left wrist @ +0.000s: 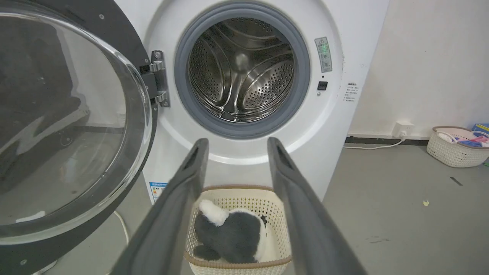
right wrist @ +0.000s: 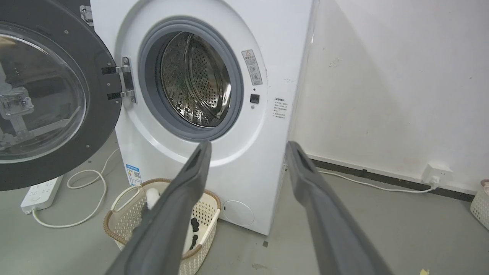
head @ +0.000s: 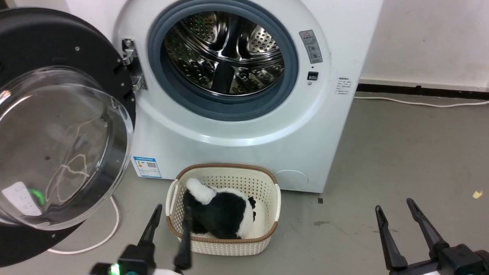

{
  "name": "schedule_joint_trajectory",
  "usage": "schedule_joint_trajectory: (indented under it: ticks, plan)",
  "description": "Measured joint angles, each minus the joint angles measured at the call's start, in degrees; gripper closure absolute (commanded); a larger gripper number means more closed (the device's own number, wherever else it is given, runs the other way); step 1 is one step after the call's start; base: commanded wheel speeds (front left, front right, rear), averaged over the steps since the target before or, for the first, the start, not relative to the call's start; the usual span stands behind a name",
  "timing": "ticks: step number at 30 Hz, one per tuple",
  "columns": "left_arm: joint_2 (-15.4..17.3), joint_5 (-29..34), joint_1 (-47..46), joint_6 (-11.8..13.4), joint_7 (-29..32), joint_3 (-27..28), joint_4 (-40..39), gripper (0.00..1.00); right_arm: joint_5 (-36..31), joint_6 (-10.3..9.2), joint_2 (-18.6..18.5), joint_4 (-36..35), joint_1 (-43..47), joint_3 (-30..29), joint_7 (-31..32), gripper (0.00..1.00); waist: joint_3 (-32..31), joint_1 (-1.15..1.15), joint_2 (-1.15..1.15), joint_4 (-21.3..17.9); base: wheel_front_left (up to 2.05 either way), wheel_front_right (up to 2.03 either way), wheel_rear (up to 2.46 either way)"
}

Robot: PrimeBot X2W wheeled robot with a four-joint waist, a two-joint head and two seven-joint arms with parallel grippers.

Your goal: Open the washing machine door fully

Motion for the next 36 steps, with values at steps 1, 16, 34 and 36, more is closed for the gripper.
schedule_joint_trajectory:
  ticks: [1,16,34,36]
  plan:
    - [-0.19,0.00,0.14,0.00,0.00,-0.32,0.73,0.00,0.01,0.00,0.01,0.09,0.01,-0.04,0.00,0.00,0.02,0.00,0.00,-0.15,0.00,0.00,0.00]
    - [-1.43,0.99,-0.03,-0.30,-1.63,-0.74,6.53,0.00,0.74,0.00,0.13,0.44,0.00,0.00,-0.22,0.00,0.71,0.01,0.00,-0.29,0.00,0.00,0.00]
    - [-1.86,2.48,-0.63,-0.67,-1.94,0.53,5.71,1.00,2.20,0.00,0.15,1.16,-0.02,0.80,-0.16,1.00,0.88,0.00,0.00,-0.24,0.00,0.00,0.00]
    - [-1.88,2.48,-0.63,-0.69,-1.83,0.62,5.71,1.00,2.20,0.00,0.15,1.16,-0.03,0.79,-0.07,1.00,0.91,0.01,0.00,-0.31,0.00,0.00,0.00]
